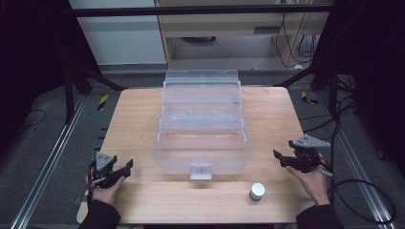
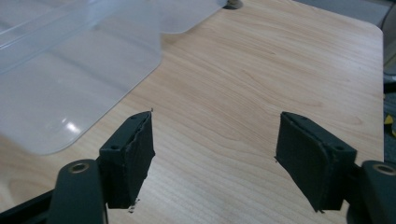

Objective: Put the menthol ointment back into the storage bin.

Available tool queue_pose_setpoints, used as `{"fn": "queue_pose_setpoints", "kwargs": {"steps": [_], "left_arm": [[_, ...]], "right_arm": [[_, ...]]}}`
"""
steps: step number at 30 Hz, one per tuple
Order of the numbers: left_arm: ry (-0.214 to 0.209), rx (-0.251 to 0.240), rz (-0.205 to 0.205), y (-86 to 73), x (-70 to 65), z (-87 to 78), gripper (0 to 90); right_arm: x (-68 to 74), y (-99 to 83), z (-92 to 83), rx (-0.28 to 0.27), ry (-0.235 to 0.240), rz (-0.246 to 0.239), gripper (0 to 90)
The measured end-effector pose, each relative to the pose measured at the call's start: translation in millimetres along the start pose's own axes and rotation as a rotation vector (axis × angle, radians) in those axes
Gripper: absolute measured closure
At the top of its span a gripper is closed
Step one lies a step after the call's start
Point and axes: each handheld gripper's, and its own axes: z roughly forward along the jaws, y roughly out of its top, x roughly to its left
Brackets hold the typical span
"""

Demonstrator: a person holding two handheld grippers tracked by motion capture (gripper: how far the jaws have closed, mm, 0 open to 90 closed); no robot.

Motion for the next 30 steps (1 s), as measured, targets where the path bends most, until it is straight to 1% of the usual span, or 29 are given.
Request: {"fn": "queue_pose_setpoints", "kwargs": {"steps": [3, 4, 5, 9, 11, 12, 13, 15, 16, 17, 19, 21, 22, 23, 24, 26, 27, 28, 29, 30], "left_arm": [[0.004, 0.004, -0.001, -1.0, 0.9, -1.0, 31.7], [0.005, 0.004, -0.003, -1.2, 1.9, -1.3, 31.7], [0.003, 0.003, -0.008, -1.3, 2.3, -1.1, 31.6], [0.0, 0.014, 0.003, 0.0, 2.2, 2.5, 31.2], [-0.002, 0.013, 0.005, 0.6, 1.2, 2.6, 31.0], [-0.004, 0.012, 0.006, 0.7, 0.7, 2.8, 30.9], [-0.003, 0.015, 0.008, 0.5, 0.2, 3.2, 30.8], [-0.003, 0.021, 0.015, -0.1, 0.1, 3.1, 30.7], [-0.003, 0.021, 0.015, -0.1, 0.1, 3.1, 30.7], [-0.001, 0.015, 0.015, 0.4, 0.5, 3.0, 30.7], [-0.001, 0.015, 0.015, 0.6, 0.5, 3.3, 30.7], [-0.001, 0.017, 0.018, 0.5, -0.4, 3.7, 30.5], [-0.002, 0.019, 0.02, 0.5, -1.0, 3.8, 30.5], [-0.003, 0.02, 0.025, 0.5, -1.5, 3.7, 30.4], [-0.003, 0.02, 0.025, 0.5, -1.5, 3.7, 30.2], [-0.002, 0.018, 0.024, 0.4, -1.3, 3.4, 30.2], [-0.002, 0.019, 0.022, 0.3, -0.9, 3.5, 29.9], [-0.002, 0.021, 0.023, 0.2, -0.7, 3.7, 29.9], [-0.002, 0.024, 0.025, 0.0, -0.7, 4.0, 29.8], [-0.002, 0.024, 0.025, 0.0, -0.7, 4.0, 29.7]], "right_arm": [[6.3, 5.7, -4.0, 0.019, 0.023, -0.053, 29.1], [8.5, 8.2, -4.9, 0.031, 0.037, -0.063, 29.3], [10.4, 9.8, -5.9, 0.041, 0.039, -0.065, 29.7], [18.7, 19.4, -8.8, 0.068, 0.07, -0.12, 31.6], [20.8, 21.9, -10.1, 0.071, 0.07, -0.128, 31.6], [24.2, 26.2, -12.0, 0.08, 0.087, -0.13, 31.6], [25.4, 27.8, -13.0, 0.082, 0.092, -0.141, 31.4], [28.0, 33.1, -13.3, 0.09, 0.114, -0.144, 31.1], [28.0, 33.1, -13.3, 0.09, 0.114, -0.144, 31.1], [28.6, 38.7, -11.9, 0.114, 0.119, -0.157, 31.0], [29.1, 40.7, -11.9, 0.124, 0.117, -0.165, 30.7], [31.2, 48.2, -13.6, 0.145, 0.135, -0.195, 30.1], [31.2, 48.2, -13.6, 0.145, 0.135, -0.195, 30.1], [33.4, 52.4, -14.6, 0.159, 0.157, -0.207, 29.5], [33.4, 52.4, -14.6, 0.159, 0.157, -0.207, 29.5], [36.7, 55.3, -15.1, 0.177, 0.16, -0.239, 27.9], [40.1, 57.1, -14.2, 0.198, 0.184, -0.277, 26.6], [40.1, 57.1, -14.2, 0.198, 0.184, -0.277, 26.6], [42.9, 58.0, -13.1, 0.219, 0.205, -0.297, 26.5], [42.9, 58.0, -13.1, 0.219, 0.205, -0.297, 26.5]]}}
